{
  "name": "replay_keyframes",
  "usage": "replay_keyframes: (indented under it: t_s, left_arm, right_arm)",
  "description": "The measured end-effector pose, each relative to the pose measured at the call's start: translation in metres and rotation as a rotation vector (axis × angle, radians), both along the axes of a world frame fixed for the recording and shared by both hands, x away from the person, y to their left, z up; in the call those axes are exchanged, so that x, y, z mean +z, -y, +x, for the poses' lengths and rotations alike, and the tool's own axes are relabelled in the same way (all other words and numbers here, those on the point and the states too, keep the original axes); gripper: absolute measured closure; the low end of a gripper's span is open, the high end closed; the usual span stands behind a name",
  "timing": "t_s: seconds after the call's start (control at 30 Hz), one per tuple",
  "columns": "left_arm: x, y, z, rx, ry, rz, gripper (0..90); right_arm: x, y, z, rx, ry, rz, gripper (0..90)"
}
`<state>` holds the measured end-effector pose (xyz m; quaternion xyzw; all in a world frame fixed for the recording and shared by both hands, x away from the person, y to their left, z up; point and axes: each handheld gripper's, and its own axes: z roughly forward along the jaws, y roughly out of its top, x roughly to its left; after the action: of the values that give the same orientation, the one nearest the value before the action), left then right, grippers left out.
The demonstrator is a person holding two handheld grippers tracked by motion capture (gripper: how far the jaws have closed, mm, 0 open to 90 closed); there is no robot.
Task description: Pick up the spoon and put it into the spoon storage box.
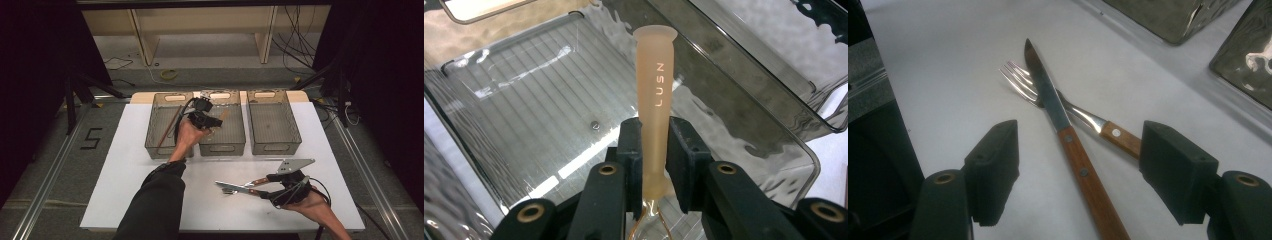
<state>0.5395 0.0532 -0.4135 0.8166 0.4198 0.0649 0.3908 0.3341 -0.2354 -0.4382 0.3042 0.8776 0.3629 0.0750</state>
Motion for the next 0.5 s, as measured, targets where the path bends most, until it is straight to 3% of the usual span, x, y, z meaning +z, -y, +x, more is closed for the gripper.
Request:
replay_keyframes:
  t_s: [0.03,0.13,0.5]
  left_arm:
    - [0.000,-0.001,0.000,0.004,0.004,-0.005,74.5]
    - [0.002,-0.002,0.001,0.021,-0.016,-0.041,61.2]
    - [0.020,-0.012,-0.011,-0.005,0.004,-0.107,40.5]
  right_arm:
    - [0.000,0.000,0.000,0.000,0.000,0.000,33.2]
    - [0.000,0.000,0.000,0.000,0.000,0.001,33.2]
    - [0.001,0.001,0.000,0.002,0.005,0.001,33.2]
